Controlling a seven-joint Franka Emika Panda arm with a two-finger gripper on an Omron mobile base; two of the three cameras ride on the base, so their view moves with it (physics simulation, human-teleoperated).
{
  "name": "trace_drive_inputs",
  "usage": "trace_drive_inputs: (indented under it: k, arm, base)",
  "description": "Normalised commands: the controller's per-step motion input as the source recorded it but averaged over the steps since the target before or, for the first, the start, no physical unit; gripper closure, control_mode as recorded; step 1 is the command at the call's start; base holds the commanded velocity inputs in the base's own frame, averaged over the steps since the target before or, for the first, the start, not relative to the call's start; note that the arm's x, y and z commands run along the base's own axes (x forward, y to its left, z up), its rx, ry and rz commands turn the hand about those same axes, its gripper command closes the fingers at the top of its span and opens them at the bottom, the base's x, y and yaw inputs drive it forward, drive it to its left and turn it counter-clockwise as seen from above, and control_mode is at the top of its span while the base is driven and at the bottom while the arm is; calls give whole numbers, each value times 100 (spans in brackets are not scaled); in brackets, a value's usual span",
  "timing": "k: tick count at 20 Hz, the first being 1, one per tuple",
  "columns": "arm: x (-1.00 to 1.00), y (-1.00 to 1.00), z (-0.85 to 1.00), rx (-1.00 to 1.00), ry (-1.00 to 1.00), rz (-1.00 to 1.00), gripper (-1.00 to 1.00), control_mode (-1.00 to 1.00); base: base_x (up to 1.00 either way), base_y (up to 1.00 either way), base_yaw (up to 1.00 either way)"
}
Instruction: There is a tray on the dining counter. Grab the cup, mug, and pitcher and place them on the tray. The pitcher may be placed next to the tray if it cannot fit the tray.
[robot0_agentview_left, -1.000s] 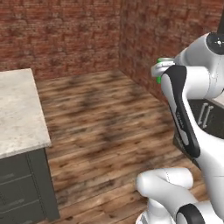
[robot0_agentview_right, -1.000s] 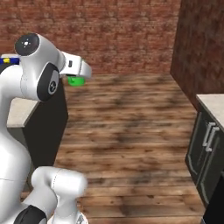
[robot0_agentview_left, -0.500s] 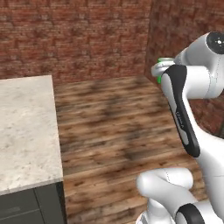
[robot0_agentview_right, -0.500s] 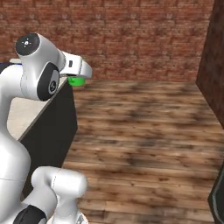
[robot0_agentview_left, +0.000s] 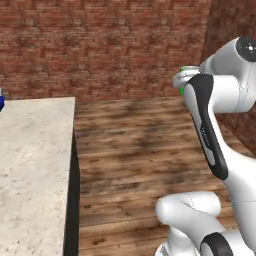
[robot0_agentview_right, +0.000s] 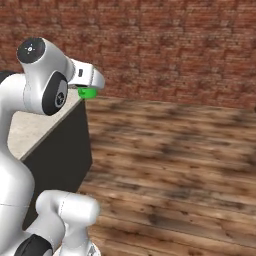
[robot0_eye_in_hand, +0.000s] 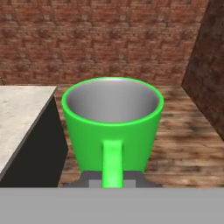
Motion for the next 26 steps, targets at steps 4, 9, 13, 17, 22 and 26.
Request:
trace_drive_inputs:
  k: [4,9,13,17,22,26]
  arm:
    - [0,0,0,0,0,0,100,100]
    - [0,0,0,0,0,0,100,100]
    - [0,0,0,0,0,0,100,100]
    - [0,0,0,0,0,0,100,100]
    - [0,0,0,0,0,0,100,100]
    - [0,0,0,0,0,0,100,100]
  base:
    - [100,-63,25]
    - [100,-74,27]
    - [100,-75,29]
    - [100,-77,29]
    - [100,-75,30]
    - [100,-70,35]
